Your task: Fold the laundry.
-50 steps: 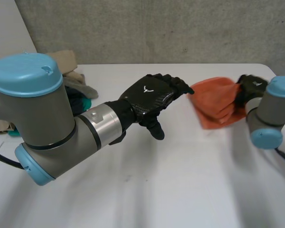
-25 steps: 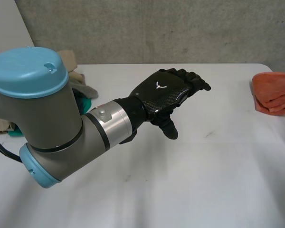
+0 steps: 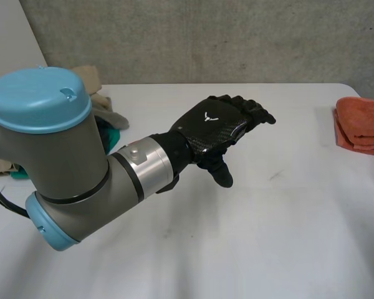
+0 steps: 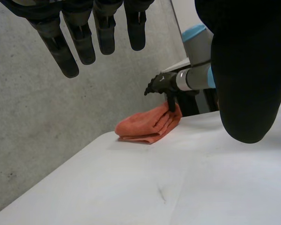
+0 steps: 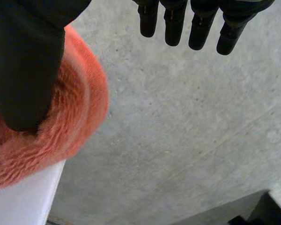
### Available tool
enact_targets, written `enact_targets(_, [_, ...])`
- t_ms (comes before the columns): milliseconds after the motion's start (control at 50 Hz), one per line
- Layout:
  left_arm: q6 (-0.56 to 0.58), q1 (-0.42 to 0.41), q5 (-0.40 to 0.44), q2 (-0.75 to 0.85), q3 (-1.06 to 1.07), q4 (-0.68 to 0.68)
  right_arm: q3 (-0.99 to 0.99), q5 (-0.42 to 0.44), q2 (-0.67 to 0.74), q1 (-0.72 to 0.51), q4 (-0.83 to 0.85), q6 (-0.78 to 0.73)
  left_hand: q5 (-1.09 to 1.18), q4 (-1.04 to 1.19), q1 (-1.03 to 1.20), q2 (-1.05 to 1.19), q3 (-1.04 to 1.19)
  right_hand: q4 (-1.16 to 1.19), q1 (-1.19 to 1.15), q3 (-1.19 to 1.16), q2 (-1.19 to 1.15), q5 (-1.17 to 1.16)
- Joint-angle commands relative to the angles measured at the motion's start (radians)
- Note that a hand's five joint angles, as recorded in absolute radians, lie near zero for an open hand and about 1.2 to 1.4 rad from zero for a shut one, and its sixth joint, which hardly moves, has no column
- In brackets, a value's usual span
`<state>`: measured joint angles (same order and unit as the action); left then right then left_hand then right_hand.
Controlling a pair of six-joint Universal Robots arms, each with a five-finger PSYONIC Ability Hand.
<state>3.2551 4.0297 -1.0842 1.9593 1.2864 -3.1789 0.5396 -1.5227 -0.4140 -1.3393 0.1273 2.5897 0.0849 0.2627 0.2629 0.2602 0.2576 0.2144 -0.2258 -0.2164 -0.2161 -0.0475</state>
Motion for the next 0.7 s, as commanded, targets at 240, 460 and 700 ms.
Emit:
enact_targets(240, [0.107, 0.34, -0.381, -0.085, -0.047, -0.084, 1.014, 0.366, -0.771, -0.138, 0.365, -0.008, 0.013, 0.01, 0.009, 0.012, 0.015, -0.04, 0.051, 0.042, 0.042, 0.048])
enact_targets(460, [0.518, 0.655, -0.375, 0.246, -0.13, -0.219, 1.267, 0.507, -0.953, -0.199, 0.135, -0.106, 0.001, -0.002, -0.002, 0.0, 0.003, -0.04, 0.051, 0.042, 0.042, 0.048])
enact_targets(700, [0.453, 0.712, -0.241, 0.405, -0.271, -0.271, 1.332, 0.504, -0.951, -0.21, 0.138, -0.118, 1.137, 1.134, 1.133, 1.136, 1.139, -0.04, 0.051, 0.042, 0.042, 0.048])
